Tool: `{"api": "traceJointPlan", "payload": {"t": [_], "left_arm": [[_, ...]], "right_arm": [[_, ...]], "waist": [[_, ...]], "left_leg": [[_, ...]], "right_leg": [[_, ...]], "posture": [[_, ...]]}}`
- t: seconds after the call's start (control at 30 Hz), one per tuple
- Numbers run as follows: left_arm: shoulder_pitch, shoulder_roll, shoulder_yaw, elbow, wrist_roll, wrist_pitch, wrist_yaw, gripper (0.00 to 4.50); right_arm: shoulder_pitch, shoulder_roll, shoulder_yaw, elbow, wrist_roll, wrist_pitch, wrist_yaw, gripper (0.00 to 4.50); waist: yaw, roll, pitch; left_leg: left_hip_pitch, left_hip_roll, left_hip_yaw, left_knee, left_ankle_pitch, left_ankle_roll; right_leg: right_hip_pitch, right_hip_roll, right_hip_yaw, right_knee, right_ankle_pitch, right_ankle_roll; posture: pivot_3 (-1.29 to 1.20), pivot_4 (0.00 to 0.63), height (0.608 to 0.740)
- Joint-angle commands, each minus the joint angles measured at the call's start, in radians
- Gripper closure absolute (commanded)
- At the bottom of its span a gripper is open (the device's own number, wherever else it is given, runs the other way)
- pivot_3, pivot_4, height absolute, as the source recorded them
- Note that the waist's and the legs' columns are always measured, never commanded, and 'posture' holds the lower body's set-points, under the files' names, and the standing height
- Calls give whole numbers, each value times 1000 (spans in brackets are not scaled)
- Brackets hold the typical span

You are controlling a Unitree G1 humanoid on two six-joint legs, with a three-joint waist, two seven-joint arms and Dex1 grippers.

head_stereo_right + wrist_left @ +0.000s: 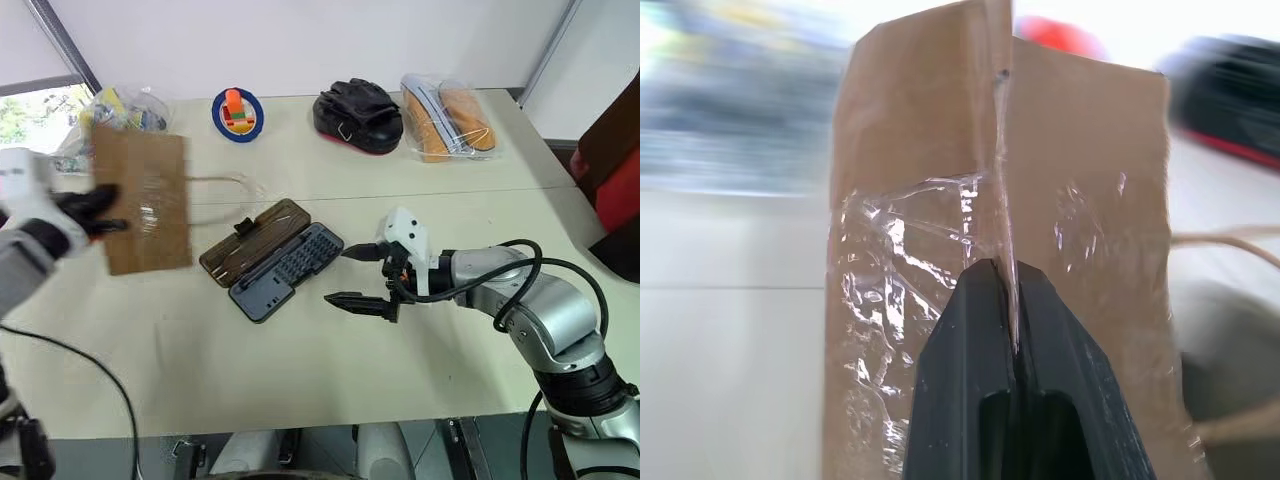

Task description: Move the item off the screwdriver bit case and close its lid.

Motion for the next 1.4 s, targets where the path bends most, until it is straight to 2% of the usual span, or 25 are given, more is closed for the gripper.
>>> {"api": "traceJointPlan", "payload": {"t": [0.03,0.17,0.37,0.47,0.6,0.67,0.7,0.83,0.93,1.0,1.07,1.13,1.23,1.4], "left_arm": [[25,11,106,56,107,-36,76,4472],[60,-66,151,79,189,-75,147,4472],[47,-163,106,146,252,-149,119,4472],[40,-164,84,194,273,-173,83,3662],[37,-147,74,214,315,-186,72,1611],[29,-127,81,210,325,-189,62,426],[27,-122,85,205,327,-188,56,10],[10,-43,139,154,203,-143,-109,10],[68,44,243,101,-32,-4,-335,10],[157,114,272,63,-83,28,-474,10],[194,151,251,42,-91,13,-538,10],[164,154,178,35,-85,-12,-550,10],[105,159,-29,30,9,-105,-612,10],[-142,141,-493,238,302,-350,-808,10]], "right_arm": [[-22,8,-6,9,-9,-33,18,0],[-40,24,13,33,-28,-47,25,0],[-47,43,22,25,-35,-39,16,0],[-40,42,16,15,-35,-30,8,0],[-25,35,2,2,-29,-20,-4,0],[-18,33,-1,-3,-27,-16,-9,0],[-15,32,-3,-5,-26,-16,-11,0],[4,22,-14,-12,-20,-9,-11,0],[15,12,-23,-5,-10,-5,0,0],[12,10,-29,8,0,-2,10,0],[1,21,-30,28,-7,-15,9,0],[-19,42,-24,49,-27,-32,-10,0],[-41,66,-23,59,-18,-25,-18,0],[-73,84,-8,53,-22,-14,-26,0]], "waist": [[5,-1,0],[15,-1,-1],[18,-5,-3],[15,-5,-3],[13,-5,-3],[14,-5,-3],[14,-5,-3],[14,-5,-3],[10,-5,-3],[0,-5,-3],[-8,-4,-3],[-6,-4,-3],[-1,-4,-3],[9,-4,-3]], "left_leg": [[0,0,0,0,0,0],[0,0,0,1,0,0],[0,-1,-1,1,1,-1],[0,-1,-1,1,1,-1],[0,0,-1,1,0,-1],[0,0,-1,1,0,0],[0,0,-1,1,0,0],[0,0,-1,1,0,0],[0,0,-1,1,0,0],[0,0,-1,1,0,0],[0,0,-1,1,0,1],[1,0,-1,1,-1,1],[3,0,-2,1,0,0],[4,0,0,1,0,0]], "right_leg": [[0,0,0,0,0,0],[0,-1,0,0,0,0],[1,-1,-1,0,0,0],[1,-1,-1,0,0,0],[0,-1,-1,1,0,0],[0,-1,-1,1,0,0],[0,-1,-1,1,0,0],[0,-1,-1,1,0,0],[0,-1,-1,1,0,0],[0,-1,-1,1,0,0],[0,-1,-1,1,0,0],[1,-1,-1,1,0,0],[4,-1,-2,1,1,-1],[5,0,-1,0,1,-2]], "posture": [[0,150,740],[0,150,740],[0,150,740],[0,150,740],[0,150,740],[0,150,740],[0,150,740],[0,150,740],[0,150,740],[0,150,740],[0,150,740],[0,150,740],[0,150,740],[0,150,740]]}}
